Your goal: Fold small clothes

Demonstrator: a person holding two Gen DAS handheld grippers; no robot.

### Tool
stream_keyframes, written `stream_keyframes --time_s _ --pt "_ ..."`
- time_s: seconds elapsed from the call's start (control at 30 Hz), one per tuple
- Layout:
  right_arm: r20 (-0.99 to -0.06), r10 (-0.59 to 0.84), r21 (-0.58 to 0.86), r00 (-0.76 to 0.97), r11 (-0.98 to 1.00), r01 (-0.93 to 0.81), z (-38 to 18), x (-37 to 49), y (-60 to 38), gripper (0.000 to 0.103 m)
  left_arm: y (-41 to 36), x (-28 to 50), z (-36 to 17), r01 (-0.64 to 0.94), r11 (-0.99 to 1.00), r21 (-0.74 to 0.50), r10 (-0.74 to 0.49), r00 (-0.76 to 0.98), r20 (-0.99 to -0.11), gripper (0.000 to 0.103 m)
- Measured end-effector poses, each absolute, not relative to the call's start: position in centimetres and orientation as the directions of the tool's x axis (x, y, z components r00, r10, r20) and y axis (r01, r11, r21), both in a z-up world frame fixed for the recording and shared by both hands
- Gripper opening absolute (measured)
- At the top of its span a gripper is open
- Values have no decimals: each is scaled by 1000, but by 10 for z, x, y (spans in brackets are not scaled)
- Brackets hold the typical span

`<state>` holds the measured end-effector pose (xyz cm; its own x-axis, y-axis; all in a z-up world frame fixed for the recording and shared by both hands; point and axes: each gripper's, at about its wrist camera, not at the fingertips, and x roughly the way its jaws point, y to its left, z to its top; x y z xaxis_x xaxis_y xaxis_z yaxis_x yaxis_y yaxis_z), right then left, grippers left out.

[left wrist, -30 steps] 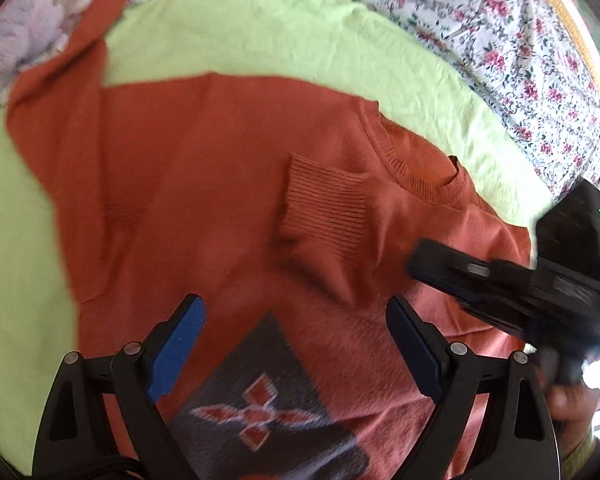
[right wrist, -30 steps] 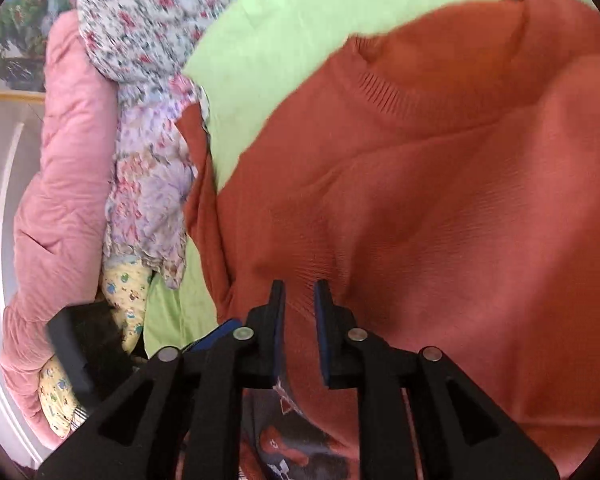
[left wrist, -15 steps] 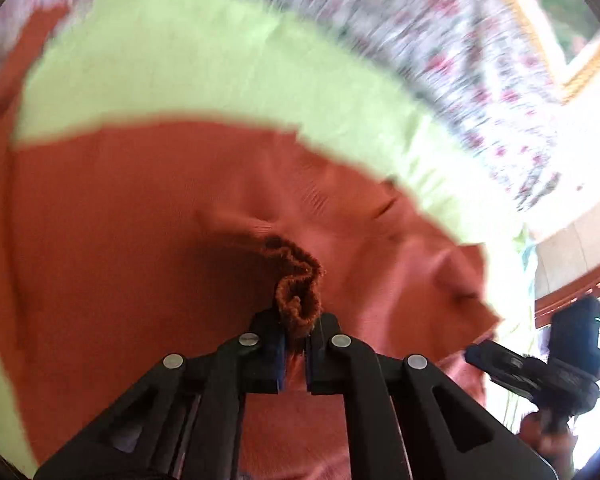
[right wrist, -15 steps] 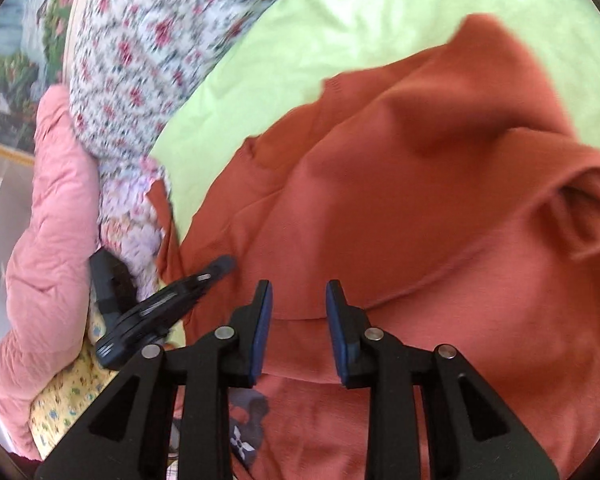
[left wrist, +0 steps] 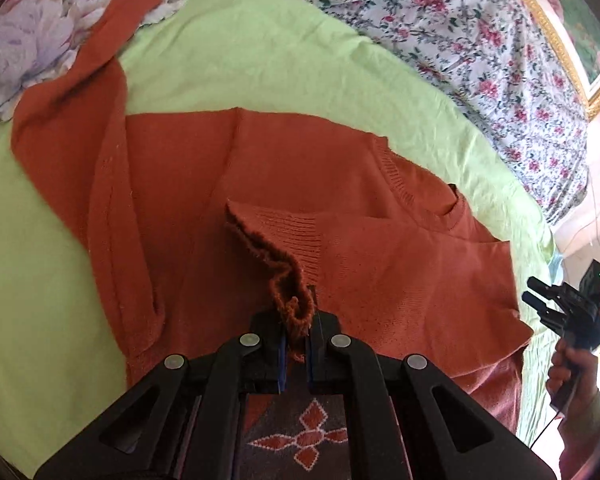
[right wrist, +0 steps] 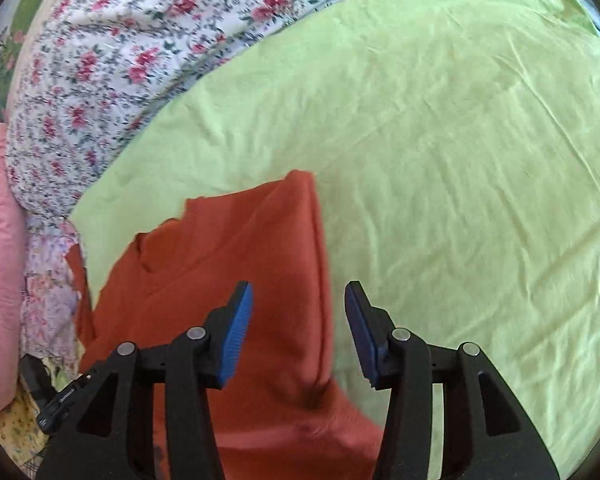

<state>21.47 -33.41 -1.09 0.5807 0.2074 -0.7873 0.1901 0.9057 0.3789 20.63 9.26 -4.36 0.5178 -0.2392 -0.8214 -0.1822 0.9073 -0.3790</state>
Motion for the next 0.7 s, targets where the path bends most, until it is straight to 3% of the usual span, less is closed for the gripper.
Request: stream_keyframes --time_s 0.23,0.27,0.3,0.33,0.5,0.7 --pt "-837 241 344 491 930 131 -46 269 -327 53 98 196 -44 -178 920 -348 -220 501 -837 4" --pt "-836 238 334 495 936 113 -47 271 -325 40 97 196 -44 -177 921 -348 -221 499 -838 4" --pt "-839 228 310 494 947 89 -46 273 -322 20 95 197 -43 -176 919 -354 -226 499 -836 4" --pt "-846 219 286 487 956 66 -45 275 -320 11 94 197 -42 -172 916 -363 -235 503 -832 4" --pt "-799 162 231 579 972 47 -12 286 -332 10 71 206 -40 -109 926 -363 -263 504 -823 4" --pt "-830 179 268 528 959 97 -36 294 -350 14 67 209 -58 -118 930 -348 -257 468 -846 4"
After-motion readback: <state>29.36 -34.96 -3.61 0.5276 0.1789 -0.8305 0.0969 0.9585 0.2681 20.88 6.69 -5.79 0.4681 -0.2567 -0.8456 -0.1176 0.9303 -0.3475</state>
